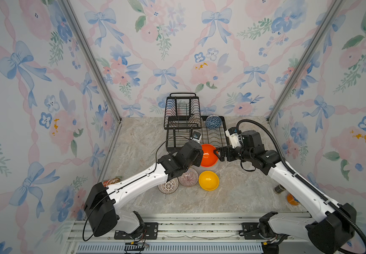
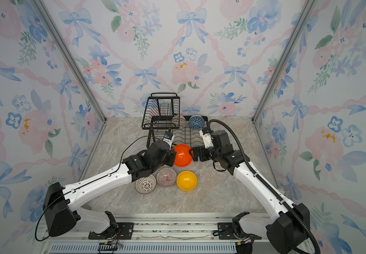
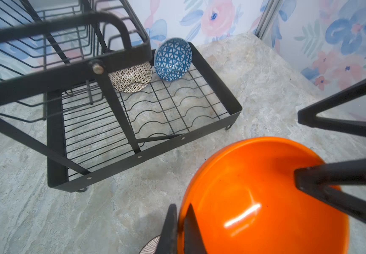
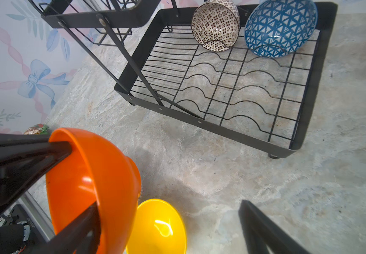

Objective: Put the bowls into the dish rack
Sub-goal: 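Lift the orange bowl off the yellow bowl with the left gripper toward the right gripper, then grasp the orange bowl rim with the right gripper beside the left gripper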

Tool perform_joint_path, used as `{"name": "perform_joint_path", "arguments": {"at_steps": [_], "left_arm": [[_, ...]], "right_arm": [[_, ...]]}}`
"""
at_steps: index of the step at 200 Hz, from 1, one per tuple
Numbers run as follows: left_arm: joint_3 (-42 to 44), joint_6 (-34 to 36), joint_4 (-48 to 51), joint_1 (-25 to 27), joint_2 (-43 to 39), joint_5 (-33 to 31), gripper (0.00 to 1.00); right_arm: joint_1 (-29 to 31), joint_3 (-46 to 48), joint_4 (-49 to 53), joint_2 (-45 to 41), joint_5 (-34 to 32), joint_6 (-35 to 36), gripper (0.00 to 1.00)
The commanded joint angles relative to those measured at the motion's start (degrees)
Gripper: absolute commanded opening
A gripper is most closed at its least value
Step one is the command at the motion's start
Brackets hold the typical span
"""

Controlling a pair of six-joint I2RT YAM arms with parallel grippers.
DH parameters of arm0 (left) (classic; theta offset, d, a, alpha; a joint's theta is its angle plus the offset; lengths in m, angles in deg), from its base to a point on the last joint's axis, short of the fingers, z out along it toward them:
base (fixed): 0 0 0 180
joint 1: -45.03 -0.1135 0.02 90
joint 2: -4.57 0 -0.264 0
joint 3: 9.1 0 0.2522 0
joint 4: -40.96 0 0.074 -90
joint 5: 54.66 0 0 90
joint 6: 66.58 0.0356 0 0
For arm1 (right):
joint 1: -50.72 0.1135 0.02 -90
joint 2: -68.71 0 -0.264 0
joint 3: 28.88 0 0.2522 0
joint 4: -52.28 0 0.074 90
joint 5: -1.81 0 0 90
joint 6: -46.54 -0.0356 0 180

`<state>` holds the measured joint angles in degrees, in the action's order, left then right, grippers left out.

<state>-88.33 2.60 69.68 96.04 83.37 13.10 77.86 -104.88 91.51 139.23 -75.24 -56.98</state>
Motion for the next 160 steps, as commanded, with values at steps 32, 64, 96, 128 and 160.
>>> {"name": "perform_joint_path", "arguments": {"at_steps": [32,64,96,128,160], "left_arm": [[3.92,-1.58,-8.61,-0.27,-2.76,-3.54,0.00],[5.99,-0.88,-11.93,-0.26,-3.85,-3.78,0.00],[6.76,0.11,-13.87,-0.12,-4.37,-3.63,0.00],[6.97,0.80,-14.60,-0.19,-4.02,-3.30,0.00],[7.39,0.97,-15.36,-0.17,-3.86,-2.99,0.00]], "right_arm": [[3.49,-3.96,-0.84,1.92,0.70,-2.72,0.97],[4.67,-4.71,-1.11,3.64,-0.22,-3.60,0.97],[5.36,-5.38,-1.00,5.38,-1.35,-4.32,0.98],[6.04,-6.55,-0.47,7.12,-1.35,-4.49,0.88],[6.52,-6.97,-0.70,7.95,-1.75,-4.73,0.73]]}}
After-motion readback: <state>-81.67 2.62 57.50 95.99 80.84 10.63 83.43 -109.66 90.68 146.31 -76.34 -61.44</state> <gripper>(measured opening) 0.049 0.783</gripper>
